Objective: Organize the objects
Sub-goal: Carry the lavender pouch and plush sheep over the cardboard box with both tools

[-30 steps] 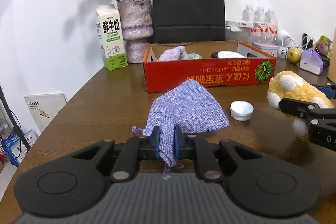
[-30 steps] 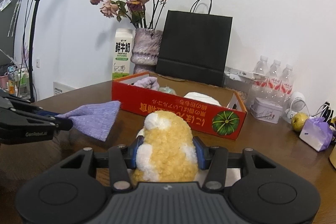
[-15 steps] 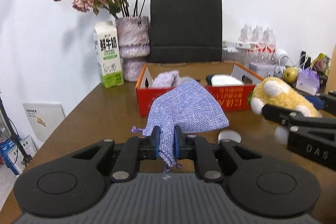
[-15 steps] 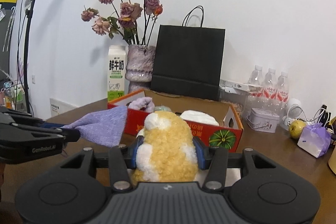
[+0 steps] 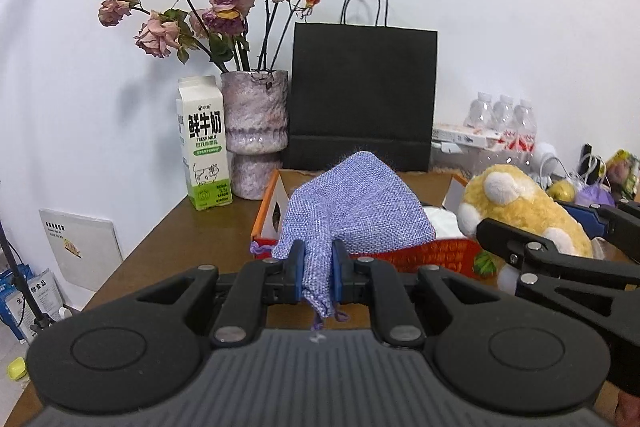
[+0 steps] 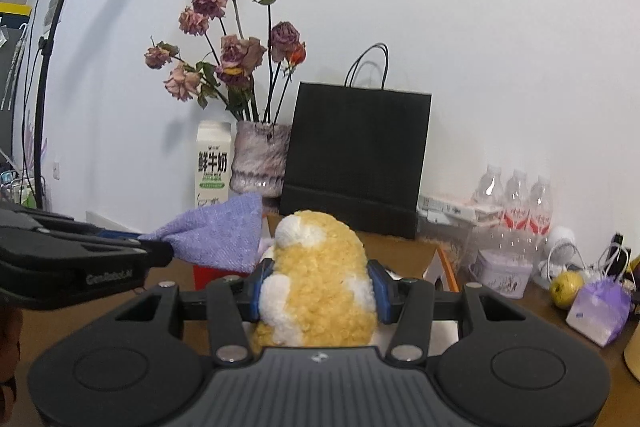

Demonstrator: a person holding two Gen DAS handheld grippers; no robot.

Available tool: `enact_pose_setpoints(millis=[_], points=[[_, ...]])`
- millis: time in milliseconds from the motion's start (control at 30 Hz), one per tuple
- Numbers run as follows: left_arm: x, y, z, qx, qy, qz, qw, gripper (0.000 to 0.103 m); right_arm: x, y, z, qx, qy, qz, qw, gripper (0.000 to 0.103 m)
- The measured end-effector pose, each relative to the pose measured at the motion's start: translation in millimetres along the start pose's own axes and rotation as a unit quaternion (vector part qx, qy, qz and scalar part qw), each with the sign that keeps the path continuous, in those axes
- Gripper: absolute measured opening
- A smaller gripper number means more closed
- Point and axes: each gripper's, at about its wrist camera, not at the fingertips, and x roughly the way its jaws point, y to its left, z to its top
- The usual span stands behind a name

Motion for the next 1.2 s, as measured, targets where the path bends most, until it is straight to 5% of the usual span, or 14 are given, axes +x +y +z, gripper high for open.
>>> enact_pose_setpoints(millis=[1200], points=[[119,-11,47,-0.027,0.006,0.000,0.9996,0.014,134,-37,17,0.021,0.006,0.000,1.000,0.048]])
